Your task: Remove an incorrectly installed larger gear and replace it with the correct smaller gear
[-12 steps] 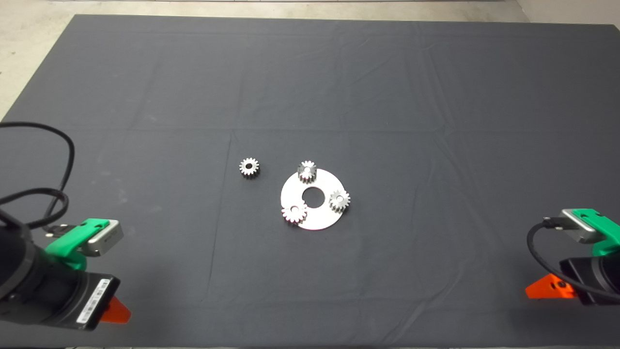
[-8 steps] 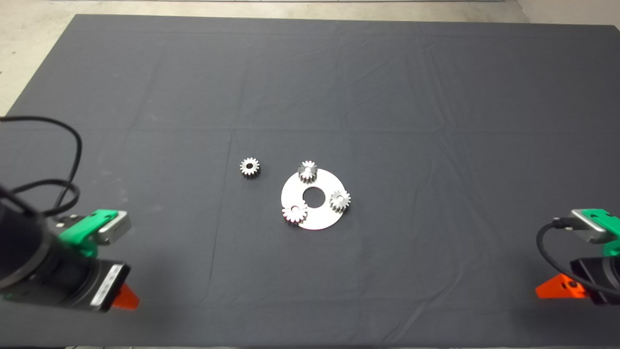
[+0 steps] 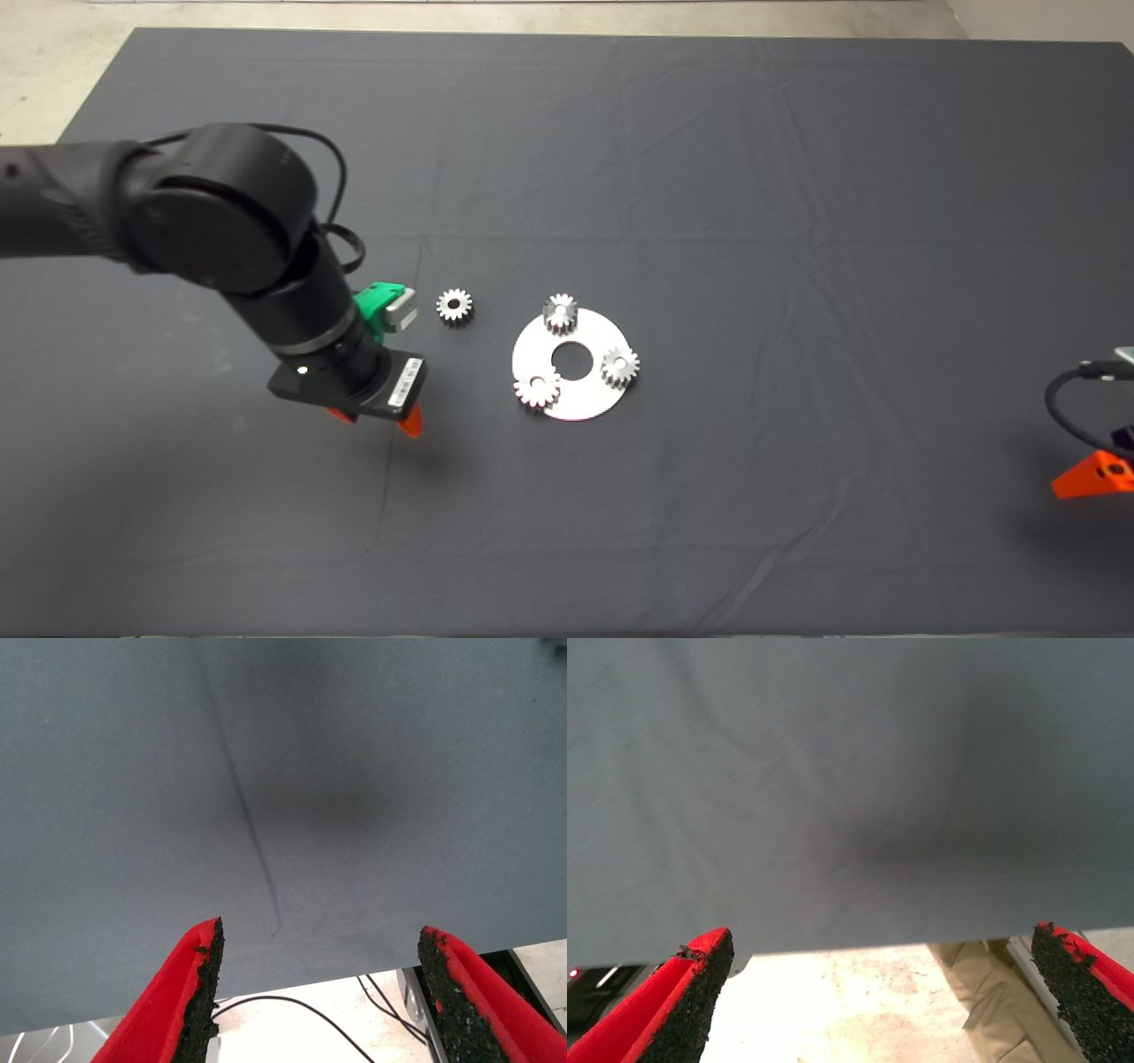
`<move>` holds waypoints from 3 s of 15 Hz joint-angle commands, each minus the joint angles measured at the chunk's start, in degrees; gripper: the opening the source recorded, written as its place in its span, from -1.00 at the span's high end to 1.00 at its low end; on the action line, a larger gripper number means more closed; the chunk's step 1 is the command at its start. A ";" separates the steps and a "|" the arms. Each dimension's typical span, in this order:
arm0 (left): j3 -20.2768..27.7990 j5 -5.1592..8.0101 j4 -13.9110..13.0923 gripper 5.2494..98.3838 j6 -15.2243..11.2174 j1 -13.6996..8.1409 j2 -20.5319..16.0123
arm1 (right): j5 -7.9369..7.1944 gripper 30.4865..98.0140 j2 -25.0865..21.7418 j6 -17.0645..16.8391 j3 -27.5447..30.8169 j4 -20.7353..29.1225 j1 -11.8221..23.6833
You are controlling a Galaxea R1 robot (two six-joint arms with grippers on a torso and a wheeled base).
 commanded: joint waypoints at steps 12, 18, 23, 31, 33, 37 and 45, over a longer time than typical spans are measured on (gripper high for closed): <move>-5.34 4.54 14.92 -0.27 -12.59 0.85 12.88 | -4.35 -0.73 -4.78 -5.16 -0.52 -5.58 -1.62; -4.99 4.54 16.24 -0.46 -16.15 1.90 16.49 | -4.35 -0.73 -3.90 -5.12 -0.69 -5.58 -1.71; -7.97 4.54 20.01 -0.60 -17.12 3.46 20.61 | -4.35 -0.73 -4.08 -5.12 -0.60 -5.58 -1.71; -8.77 4.72 26.87 -0.70 -16.15 8.58 20.97 | -4.35 -0.73 -4.16 -5.12 -0.37 -5.58 -1.71; -8.68 4.89 26.96 -0.70 -15.31 8.58 20.70 | -4.35 -0.73 -4.16 -5.12 -0.03 -5.58 -1.71; -9.51 4.89 28.14 -0.70 -13.96 8.67 20.53 | -4.26 -0.73 -4.69 -4.85 2.77 -5.58 -1.59; -10.36 4.89 29.42 -0.70 -12.99 10.87 20.44 | -4.26 -0.73 -5.48 -4.85 3.00 -5.58 -1.53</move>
